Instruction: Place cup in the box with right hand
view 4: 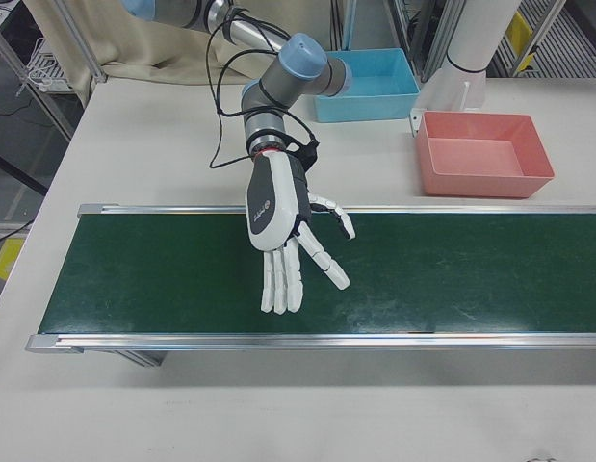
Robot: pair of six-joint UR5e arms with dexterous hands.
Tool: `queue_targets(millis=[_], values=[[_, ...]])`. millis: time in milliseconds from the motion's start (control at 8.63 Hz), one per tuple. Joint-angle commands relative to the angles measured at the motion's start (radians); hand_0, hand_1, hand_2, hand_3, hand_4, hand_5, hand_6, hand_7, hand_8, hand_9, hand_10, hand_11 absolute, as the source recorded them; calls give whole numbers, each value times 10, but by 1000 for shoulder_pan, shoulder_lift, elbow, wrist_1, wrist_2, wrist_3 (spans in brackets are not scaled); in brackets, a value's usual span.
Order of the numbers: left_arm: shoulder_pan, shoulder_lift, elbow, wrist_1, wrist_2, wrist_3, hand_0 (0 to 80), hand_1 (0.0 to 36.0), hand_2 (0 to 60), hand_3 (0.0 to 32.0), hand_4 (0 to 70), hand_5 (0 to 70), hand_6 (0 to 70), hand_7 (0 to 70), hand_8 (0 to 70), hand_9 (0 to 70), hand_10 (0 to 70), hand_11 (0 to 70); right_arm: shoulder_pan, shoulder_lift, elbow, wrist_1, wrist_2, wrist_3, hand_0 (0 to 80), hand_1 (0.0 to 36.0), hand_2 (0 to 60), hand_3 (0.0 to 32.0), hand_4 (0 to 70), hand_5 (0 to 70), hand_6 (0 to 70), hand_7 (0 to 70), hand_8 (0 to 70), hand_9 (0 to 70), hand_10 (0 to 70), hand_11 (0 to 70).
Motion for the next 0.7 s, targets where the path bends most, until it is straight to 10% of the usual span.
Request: queue_targets(millis=[0,579], values=[[0,0,0,0,0,0,0,0,0,0,0,0,0,0,0,0,0,0,-7,0,-1,0,9,-10,521,290,293,0,0,71,12,0,0,1,0,0],[0,0,0,0,0,0,0,0,0,0,0,0,0,0,0,0,0,0,-7,0,-1,0,9,-11,520,287,290,0,0,71,12,0,0,2,0,0]])
